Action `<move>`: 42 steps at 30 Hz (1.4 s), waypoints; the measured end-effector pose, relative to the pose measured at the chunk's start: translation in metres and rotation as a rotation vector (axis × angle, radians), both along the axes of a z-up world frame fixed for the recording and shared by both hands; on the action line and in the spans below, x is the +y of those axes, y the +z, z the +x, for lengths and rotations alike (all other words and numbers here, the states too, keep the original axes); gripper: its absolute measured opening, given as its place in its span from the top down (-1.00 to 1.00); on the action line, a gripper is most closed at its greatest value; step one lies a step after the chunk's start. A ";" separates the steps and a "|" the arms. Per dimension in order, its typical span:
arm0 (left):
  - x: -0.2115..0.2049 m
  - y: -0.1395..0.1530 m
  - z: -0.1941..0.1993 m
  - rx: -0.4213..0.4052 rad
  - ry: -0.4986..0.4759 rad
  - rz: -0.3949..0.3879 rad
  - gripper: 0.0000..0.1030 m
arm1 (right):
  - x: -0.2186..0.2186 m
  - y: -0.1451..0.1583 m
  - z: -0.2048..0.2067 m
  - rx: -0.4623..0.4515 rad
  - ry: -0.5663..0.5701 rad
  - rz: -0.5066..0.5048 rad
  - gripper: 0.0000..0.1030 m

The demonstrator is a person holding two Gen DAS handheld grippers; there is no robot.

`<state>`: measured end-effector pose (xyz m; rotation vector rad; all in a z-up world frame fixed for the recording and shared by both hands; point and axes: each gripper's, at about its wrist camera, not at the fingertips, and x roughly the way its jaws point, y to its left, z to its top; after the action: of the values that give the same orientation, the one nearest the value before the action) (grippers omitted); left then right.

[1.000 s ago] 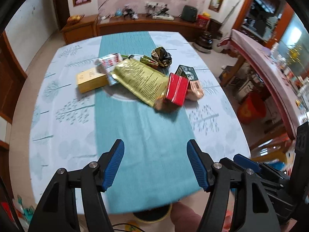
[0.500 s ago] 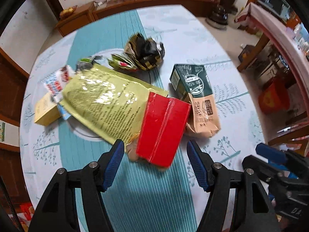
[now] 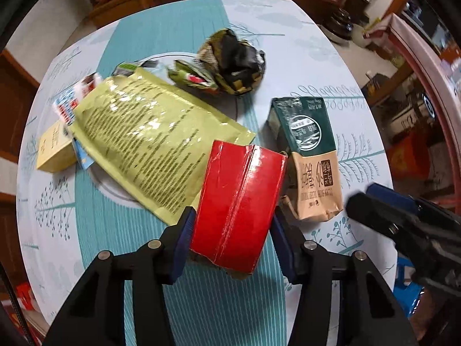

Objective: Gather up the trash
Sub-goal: 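Grasp the red box with the left tool while the right tool grasps the green milk carton, then carry the red box and milk carton down over the black bin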

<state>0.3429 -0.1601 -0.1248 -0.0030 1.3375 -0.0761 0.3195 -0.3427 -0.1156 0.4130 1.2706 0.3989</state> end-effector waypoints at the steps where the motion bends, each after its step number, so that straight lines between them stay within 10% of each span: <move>1: 0.002 0.002 -0.002 -0.004 0.010 -0.002 0.04 | 0.004 0.000 0.004 0.001 0.008 0.001 -0.08; 16: 0.065 0.030 -0.050 -0.023 0.213 -0.039 0.05 | 0.067 -0.025 0.041 -0.001 0.091 -0.177 -0.32; 24: 0.089 0.039 -0.076 -0.035 0.253 -0.047 0.05 | 0.064 -0.021 0.024 -0.023 0.066 -0.176 0.14; 42: 0.153 0.090 -0.169 -0.149 -0.020 -0.131 0.05 | 0.096 0.051 -0.145 -0.107 -0.140 -0.136 0.15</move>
<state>0.1735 -0.0076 -0.0344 -0.0930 1.1824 -0.1773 0.1744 -0.2467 -0.0647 0.3583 1.1495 0.2118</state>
